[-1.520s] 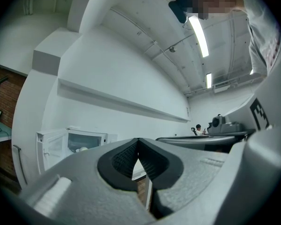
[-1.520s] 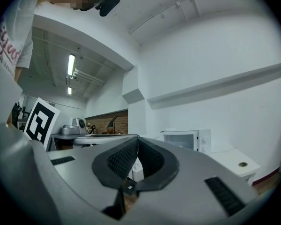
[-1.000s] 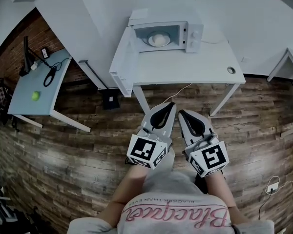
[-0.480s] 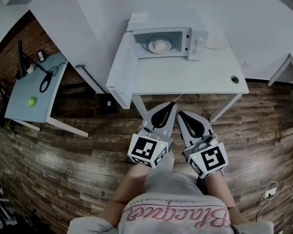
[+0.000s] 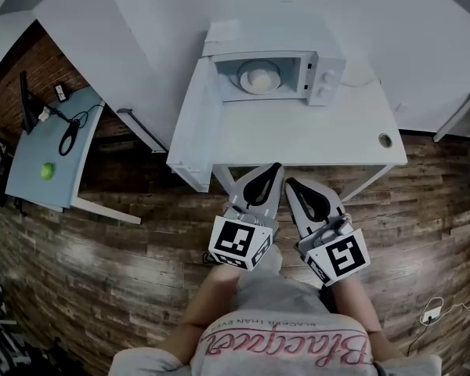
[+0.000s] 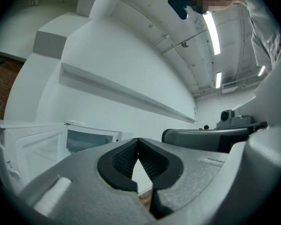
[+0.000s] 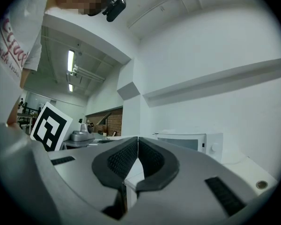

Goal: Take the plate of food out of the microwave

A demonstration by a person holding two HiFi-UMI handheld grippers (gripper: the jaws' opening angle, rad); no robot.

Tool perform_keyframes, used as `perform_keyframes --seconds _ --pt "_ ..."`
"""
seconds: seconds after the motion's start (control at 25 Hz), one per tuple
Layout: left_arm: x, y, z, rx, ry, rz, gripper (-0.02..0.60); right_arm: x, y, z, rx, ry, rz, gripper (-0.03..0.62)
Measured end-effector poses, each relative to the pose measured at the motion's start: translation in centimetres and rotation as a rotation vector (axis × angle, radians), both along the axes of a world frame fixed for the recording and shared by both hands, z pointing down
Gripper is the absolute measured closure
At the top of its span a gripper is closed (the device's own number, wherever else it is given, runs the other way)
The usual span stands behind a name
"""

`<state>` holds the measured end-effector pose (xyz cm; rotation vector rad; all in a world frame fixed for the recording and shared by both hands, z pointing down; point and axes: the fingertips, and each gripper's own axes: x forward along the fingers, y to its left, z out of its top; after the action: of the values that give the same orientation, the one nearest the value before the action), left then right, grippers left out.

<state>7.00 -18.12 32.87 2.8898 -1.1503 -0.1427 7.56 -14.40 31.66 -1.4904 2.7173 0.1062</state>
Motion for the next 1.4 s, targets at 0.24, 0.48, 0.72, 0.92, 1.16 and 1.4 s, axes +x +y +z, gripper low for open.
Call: perform_keyframes --seconds 0.24,0.48,0.72,0.92,1.16,1.4 --pt "0.4 -3.8 0.3 -0.015 0.005 0.022 0.577 0.2 -4.4 -0.8 0.034 0.046 -0.035 0.58" --pt "0.3 -8.4 0.8 -0.057 0.01 -0.003 0.577 -0.1 -8.6 -0.6 0.031 0.074 -0.072 0.579" --pt "0.6 -12.2 1.5 -0.08 -0.01 -0.02 0.577 1.0 -13.0 0.1 -0.016 0.043 -0.03 0.58" --pt "0.8 -15.6 2.1 -0.102 -0.039 -0.067 0.577 1.9 -16.6 1.2 -0.07 0.033 -0.012 0.58" --pt "0.4 -18.7 2.3 -0.101 -0.012 -0.09 0.577 2.1 -21.0 1.9 -0.114 -0.073 0.006 0.582" --pt "0.3 -21.4 2.4 -0.098 -0.007 -0.07 0.577 2.4 -24.3 2.5 -0.136 -0.111 0.04 0.58"
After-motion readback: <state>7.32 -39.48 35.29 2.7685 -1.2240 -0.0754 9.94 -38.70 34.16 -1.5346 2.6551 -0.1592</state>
